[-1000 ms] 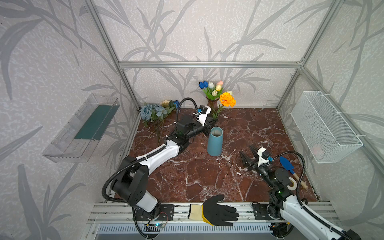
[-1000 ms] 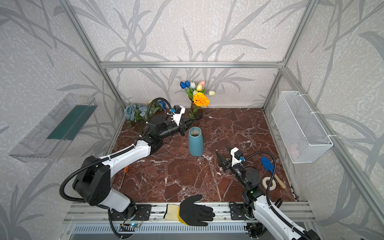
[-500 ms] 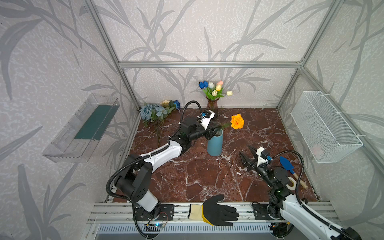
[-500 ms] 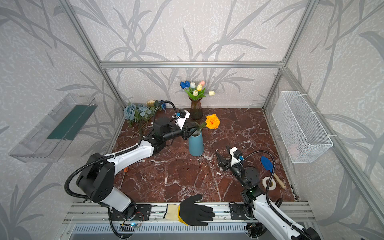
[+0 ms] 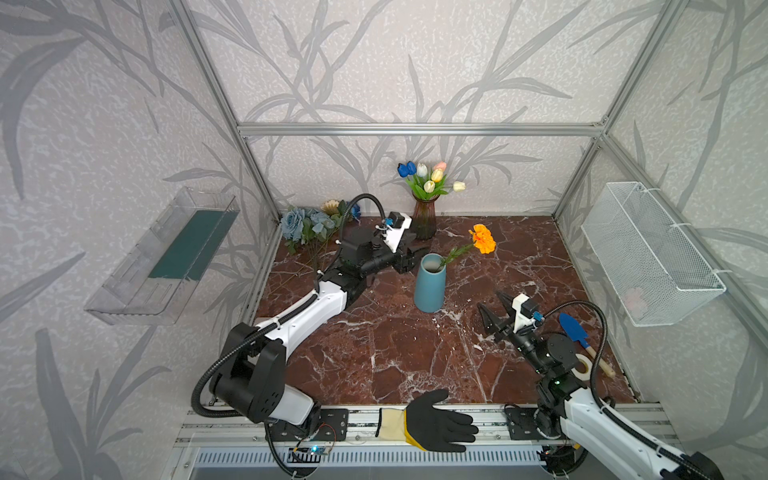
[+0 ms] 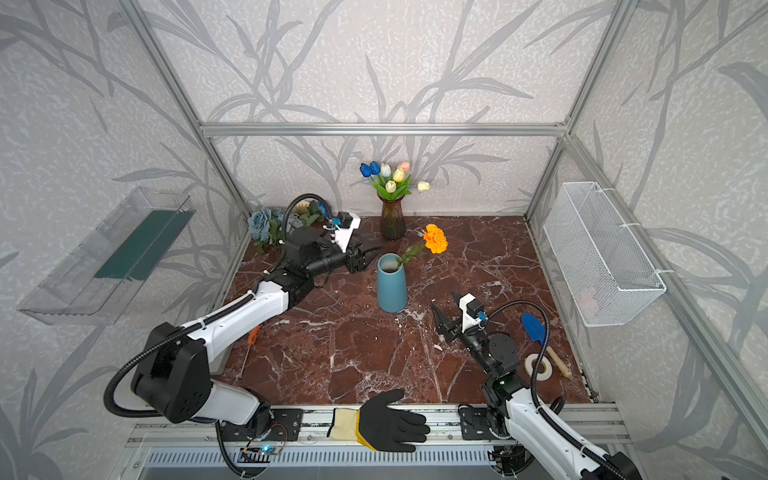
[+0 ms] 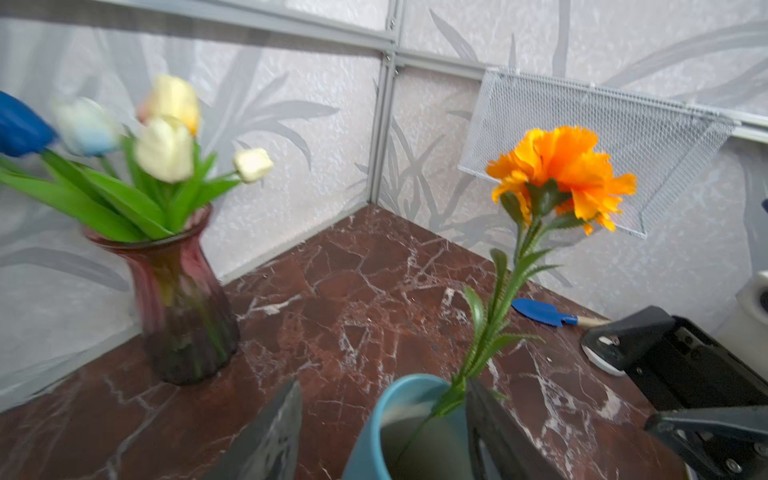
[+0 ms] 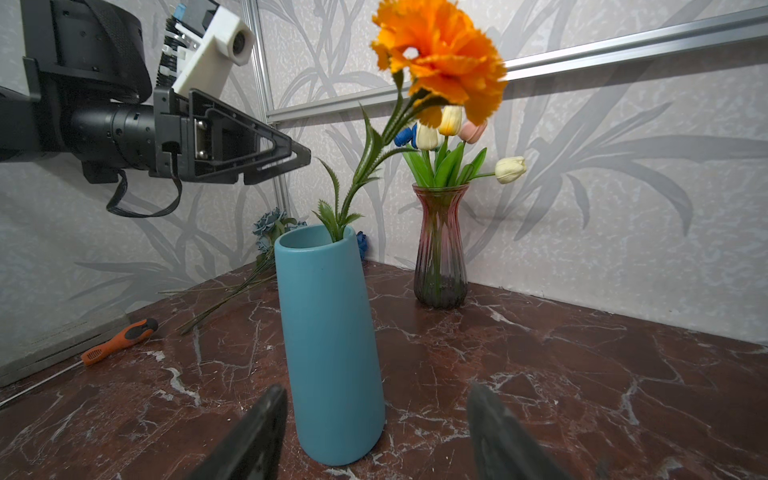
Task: Arrange the flowers into the vase
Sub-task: 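Move the left gripper back down to the flower pile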
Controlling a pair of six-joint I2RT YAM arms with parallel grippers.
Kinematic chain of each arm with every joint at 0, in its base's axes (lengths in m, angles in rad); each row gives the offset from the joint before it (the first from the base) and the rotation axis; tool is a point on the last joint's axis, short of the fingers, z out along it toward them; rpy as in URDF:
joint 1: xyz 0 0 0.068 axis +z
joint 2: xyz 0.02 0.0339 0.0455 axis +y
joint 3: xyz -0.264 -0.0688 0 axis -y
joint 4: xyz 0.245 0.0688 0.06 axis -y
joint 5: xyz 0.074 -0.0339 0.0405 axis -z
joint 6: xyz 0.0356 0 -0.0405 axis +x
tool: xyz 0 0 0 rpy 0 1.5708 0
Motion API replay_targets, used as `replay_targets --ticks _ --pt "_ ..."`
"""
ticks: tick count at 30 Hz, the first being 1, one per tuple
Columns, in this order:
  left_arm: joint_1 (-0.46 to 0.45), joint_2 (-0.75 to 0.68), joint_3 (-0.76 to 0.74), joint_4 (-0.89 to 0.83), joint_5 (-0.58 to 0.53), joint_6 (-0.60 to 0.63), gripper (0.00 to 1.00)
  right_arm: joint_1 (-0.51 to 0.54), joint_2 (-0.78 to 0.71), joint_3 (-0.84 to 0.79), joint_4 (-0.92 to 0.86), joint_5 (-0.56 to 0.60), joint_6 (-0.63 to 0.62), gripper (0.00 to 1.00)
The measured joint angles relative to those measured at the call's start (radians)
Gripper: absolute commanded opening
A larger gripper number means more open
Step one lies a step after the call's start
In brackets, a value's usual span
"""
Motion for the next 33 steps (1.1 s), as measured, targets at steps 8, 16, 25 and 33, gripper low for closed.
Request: replay_targets --ticks 8,16,25,33 --pt "0.248 0.055 0.033 -0.098 -0.239 -0.071 0.58 0.000 -0.001 0.000 0.003 -0.005 0.000 0.69" --pt "0.340 0.407 0.467 -0.616 -0.594 -0.032 0.56 0.000 0.000 0.000 0.004 -0.011 -0.001 0.69" --pt "0.393 0.666 0.703 -0.922 -0.755 0.021 0.55 0.000 0.018 0.000 0.007 -0.018 -0.003 0.69" --pt "0.414 0.829 0.887 -1.067 -0.783 0.054 0.49 0.000 0.001 0.000 0.007 -0.018 -0.003 0.70"
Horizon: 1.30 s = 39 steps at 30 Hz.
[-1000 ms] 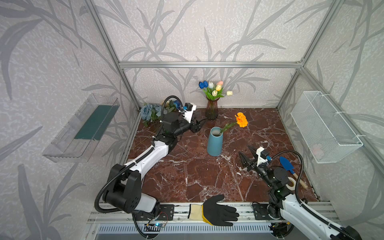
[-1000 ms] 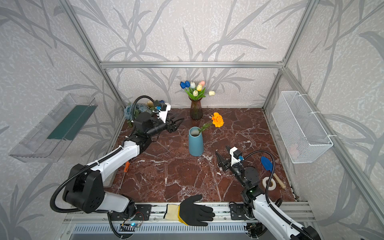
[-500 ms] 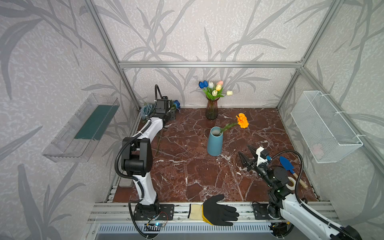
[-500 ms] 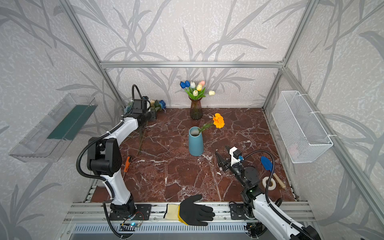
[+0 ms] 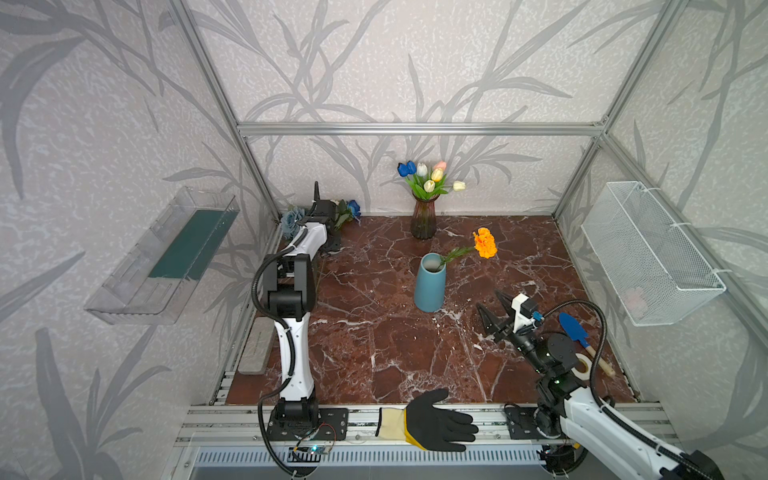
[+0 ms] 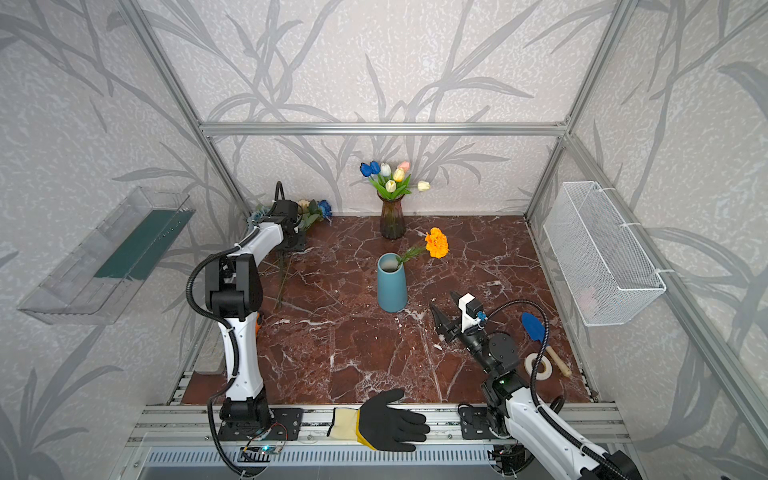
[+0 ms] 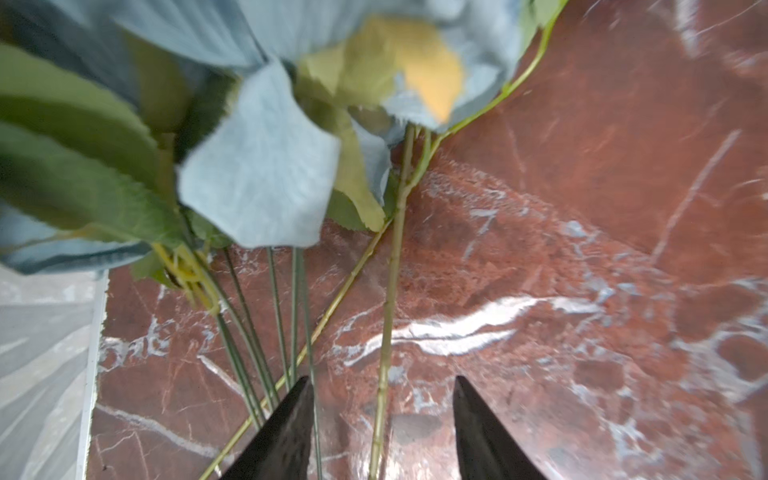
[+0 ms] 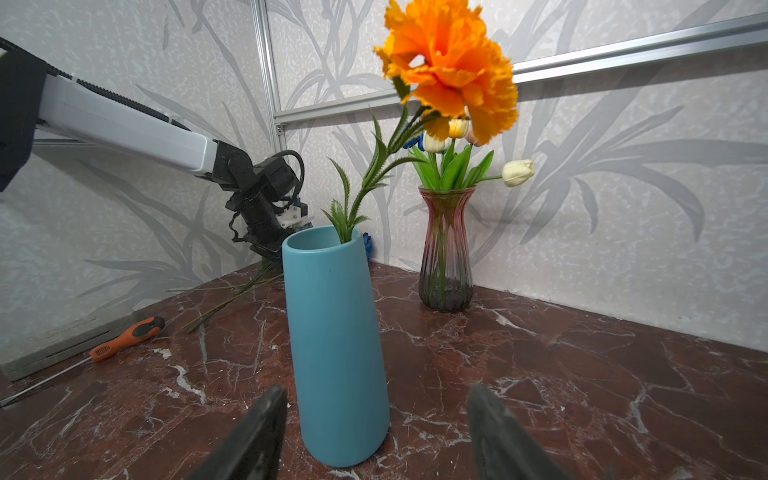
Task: Arrange the flowers into the vase
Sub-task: 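Move the left gripper back down to the flower pile, then lower the left gripper and grasp the sunflower stem in the pile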
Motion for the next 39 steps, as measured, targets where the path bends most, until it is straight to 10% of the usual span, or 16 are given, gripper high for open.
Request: replay_targets --ticks 18,32,39 --pt "0.001 0.033 0.011 -0.049 0.012 0.030 0.13 0.000 -0.008 0.000 0.000 0.000 0.000 0.70" --pt "-0.013 -0.217 -0.259 0.057 0.166 -0.023 0.00 0.000 -0.021 0.000 0.000 0.008 0.000 0.70" --pt "-0.023 -0.302 -0.314 0.130 0.228 -0.047 0.34 0.000 -0.001 0.000 0.001 0.010 0.000 0.70"
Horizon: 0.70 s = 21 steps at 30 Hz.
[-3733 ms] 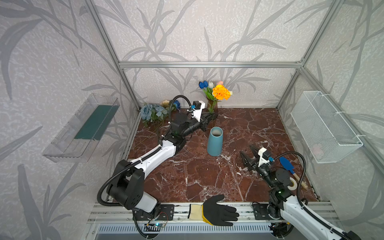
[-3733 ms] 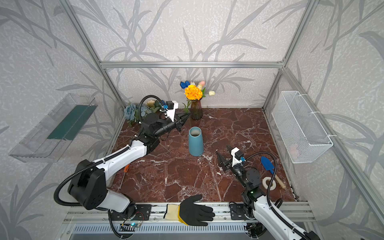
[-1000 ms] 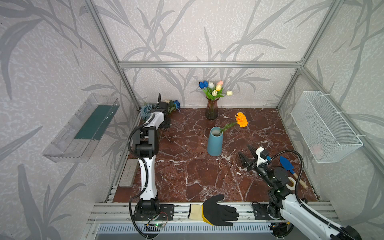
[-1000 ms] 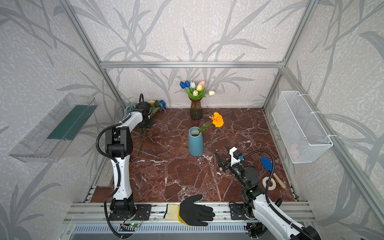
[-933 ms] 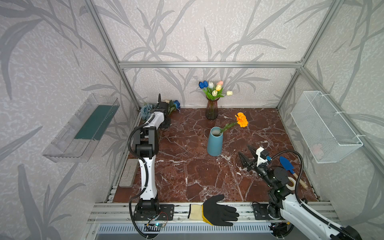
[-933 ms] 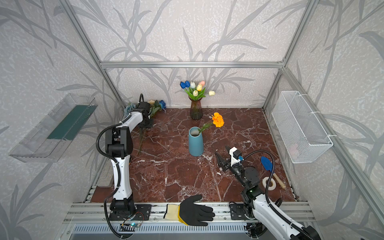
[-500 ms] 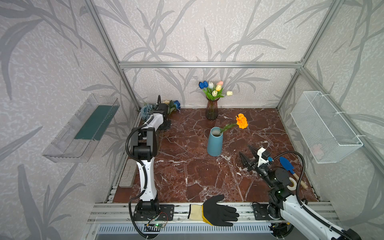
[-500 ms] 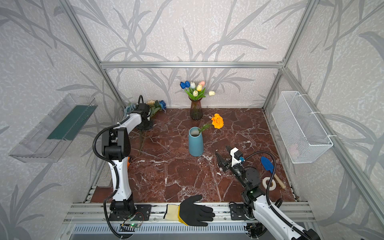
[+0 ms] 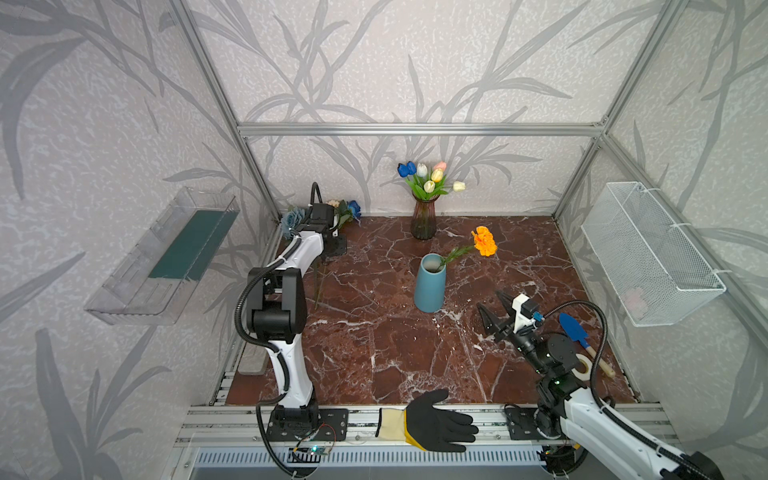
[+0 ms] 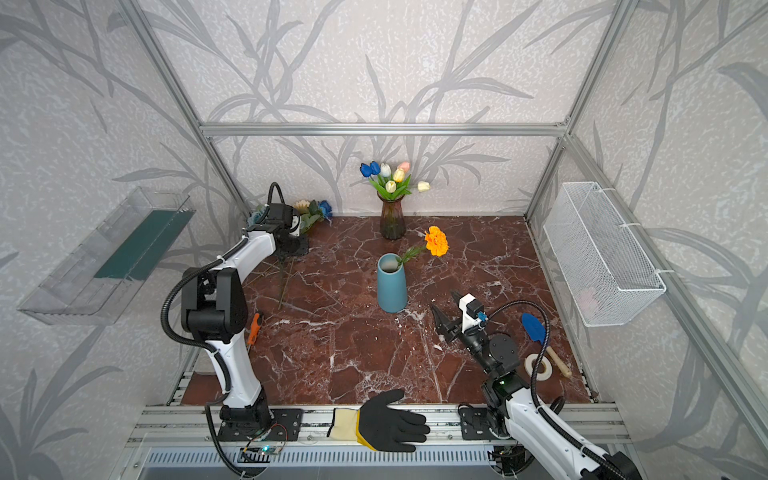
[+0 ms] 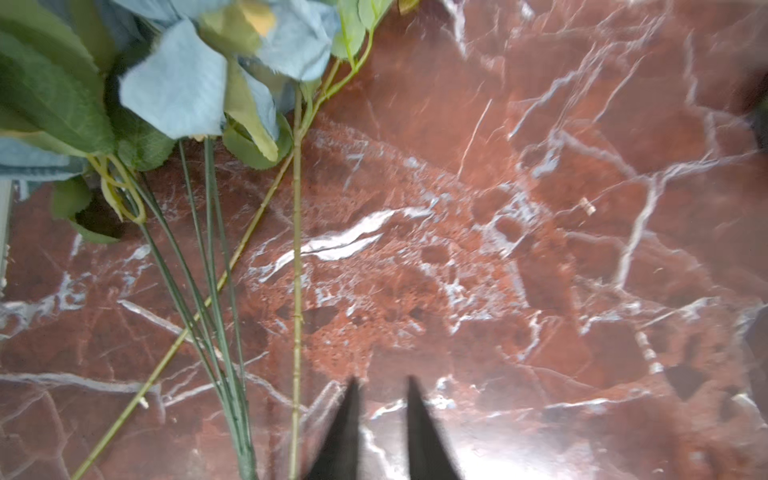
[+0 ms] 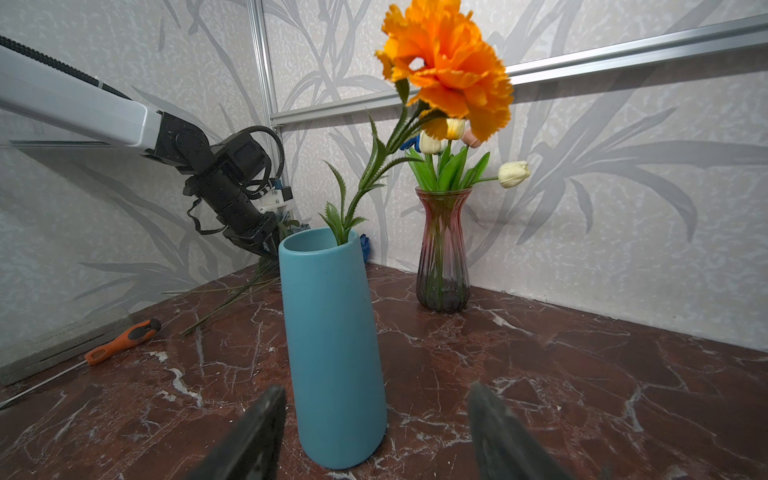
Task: Arrange the flowers into the vase
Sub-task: 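Lower the left gripper and grasp the sunflower stem in the pile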
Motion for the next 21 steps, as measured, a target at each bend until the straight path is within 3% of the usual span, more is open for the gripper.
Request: replay_targets --ticks 5,11,17,21 --pt "0.013 0.129 0.181 -0.077 -0.052 -0.003 0.47 0.000 -0.006 0.000 0.000 0.000 0.000 0.70" --pt "0.026 0.306 0.333 -0.167 -0.101 0.014 0.48 0.000 -0.021 0.000 0.000 0.001 0.000 0.70" --pt "0.027 0.368 0.352 -0.214 -0.121 0.009 0.20 0.000 -0.031 0.000 -0.001 0.002 0.000 0.70" --pt "0.025 0.367 0.356 -0.222 -0.124 0.011 0.08 0.000 -0.035 0.000 -0.001 0.002 0.000 0.70"
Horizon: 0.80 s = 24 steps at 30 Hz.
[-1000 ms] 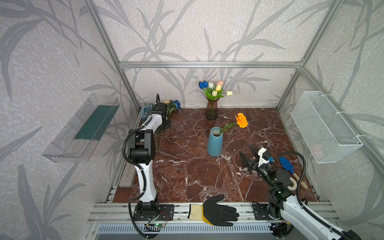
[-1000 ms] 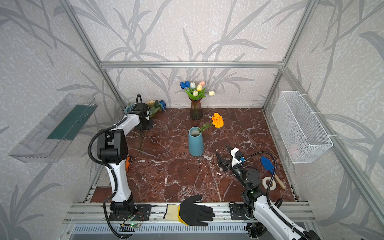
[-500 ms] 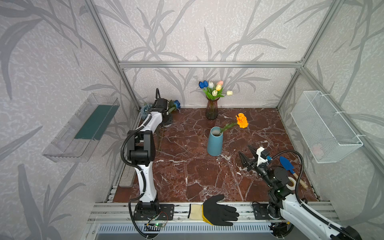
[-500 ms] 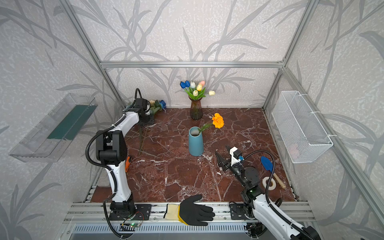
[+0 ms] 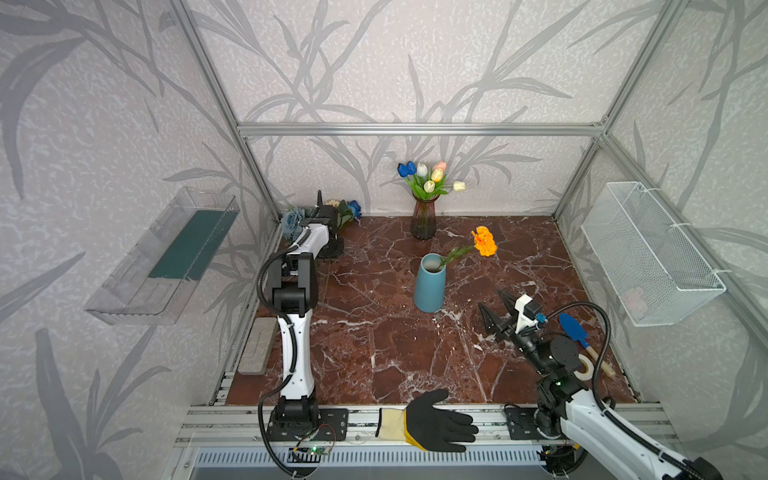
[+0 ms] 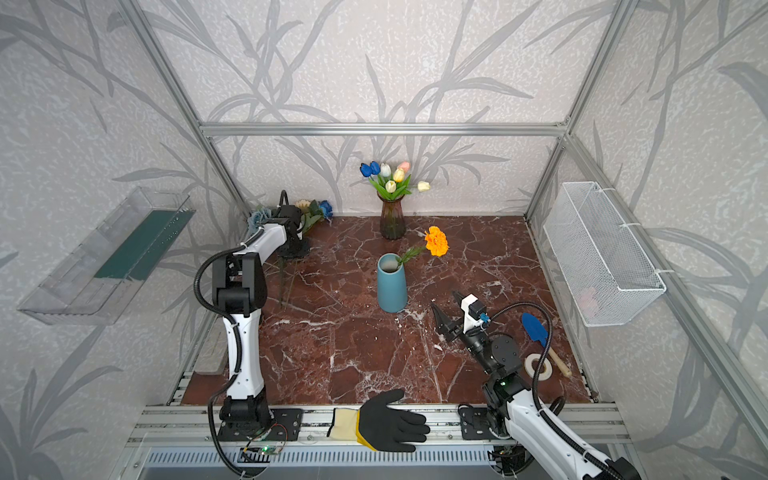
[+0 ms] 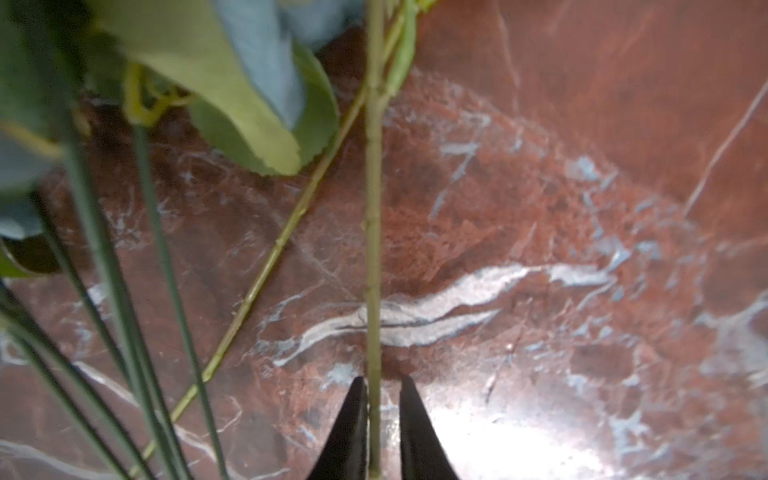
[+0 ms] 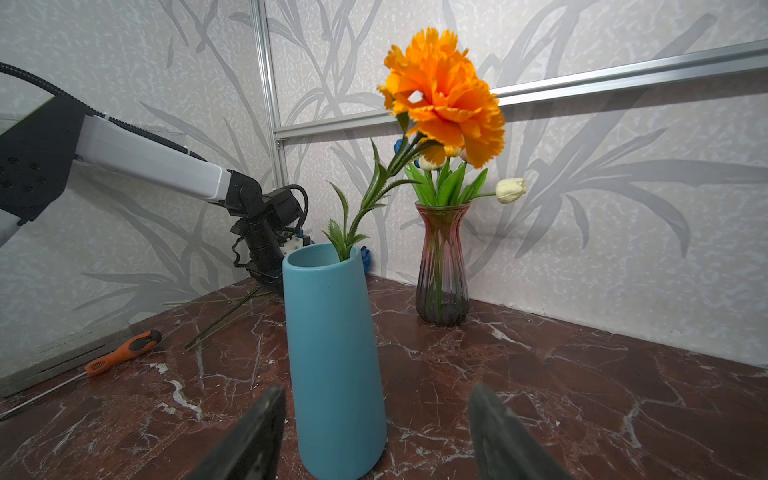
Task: Arrange the flowers into the vase
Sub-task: 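Lower the left gripper and grasp the sunflower stem in the pile, then lift the sunflower and carry it over the teal vase with the left gripper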
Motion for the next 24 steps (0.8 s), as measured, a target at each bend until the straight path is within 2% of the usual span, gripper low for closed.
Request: replay_targets --ticks 3,10,15,24 --pt "-0.003 -0.017 -0.027 0.010 0.000 0.001 0.02 0.000 0.000 0.000 0.000 0.000 0.000 0.70" --pt "-0.011 -0.173 -0.182 0.056 0.028 -0.006 0.00 0.000 0.000 0.000 0.000 0.004 0.000 0.71" --pt "-0.023 -0.348 -0.304 0.116 0.076 -0.029 0.00 0.000 0.000 0.000 0.000 0.007 0.000 0.71" --pt "-0.041 -0.734 -0.682 0.390 0.184 -0.111 0.00 0.000 0.000 0.000 0.000 0.006 0.000 0.70"
